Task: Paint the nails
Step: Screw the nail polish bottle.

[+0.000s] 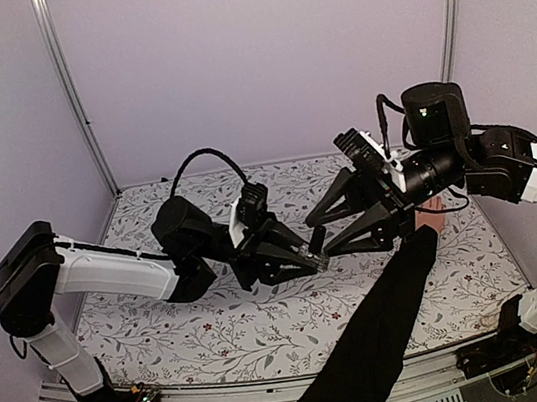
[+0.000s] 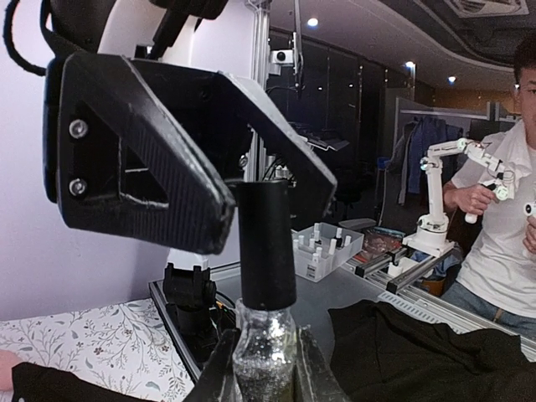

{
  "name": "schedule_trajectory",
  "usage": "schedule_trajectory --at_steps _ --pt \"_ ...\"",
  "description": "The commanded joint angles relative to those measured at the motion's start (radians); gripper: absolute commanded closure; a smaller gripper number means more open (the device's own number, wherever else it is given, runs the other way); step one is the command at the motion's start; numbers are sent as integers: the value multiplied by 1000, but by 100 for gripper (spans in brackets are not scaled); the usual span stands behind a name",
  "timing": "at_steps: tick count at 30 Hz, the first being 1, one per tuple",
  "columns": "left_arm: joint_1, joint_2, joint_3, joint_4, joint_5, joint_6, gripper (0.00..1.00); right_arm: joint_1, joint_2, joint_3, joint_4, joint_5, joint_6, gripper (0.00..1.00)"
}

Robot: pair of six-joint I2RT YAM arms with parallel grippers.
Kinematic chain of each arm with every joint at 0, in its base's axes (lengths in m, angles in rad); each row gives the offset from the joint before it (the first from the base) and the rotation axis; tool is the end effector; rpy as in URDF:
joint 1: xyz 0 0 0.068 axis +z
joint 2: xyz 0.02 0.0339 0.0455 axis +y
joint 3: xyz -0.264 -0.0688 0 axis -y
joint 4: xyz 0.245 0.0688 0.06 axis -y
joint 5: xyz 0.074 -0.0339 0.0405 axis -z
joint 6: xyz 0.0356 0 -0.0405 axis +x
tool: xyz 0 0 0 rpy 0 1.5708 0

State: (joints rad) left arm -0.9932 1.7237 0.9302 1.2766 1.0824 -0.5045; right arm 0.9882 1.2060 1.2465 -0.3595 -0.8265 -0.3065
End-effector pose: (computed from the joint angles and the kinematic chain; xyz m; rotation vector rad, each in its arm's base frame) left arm 0.1676 -0.3147 0.2840 1.3821 0.8361 -1.7942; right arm 0.1219 0.2326 0.3992 -1.6095 1.1405 1.2315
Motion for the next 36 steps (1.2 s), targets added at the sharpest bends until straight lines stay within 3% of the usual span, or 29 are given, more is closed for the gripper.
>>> schedule_trajectory --at_steps 1,11,19,36 --pt "10 21 28 91 24 -50 100 6 20 23 -14 -56 -20 53" --pt "10 33 27 110 4 -54 100 6 31 12 10 -68 -10 64" --pt "14 22 11 117 -38 -41 100 6 42 3 5 -63 -8 84" --pt "32 -73 -40 22 -223 81 100 6 37 -54 1 27 14 93"
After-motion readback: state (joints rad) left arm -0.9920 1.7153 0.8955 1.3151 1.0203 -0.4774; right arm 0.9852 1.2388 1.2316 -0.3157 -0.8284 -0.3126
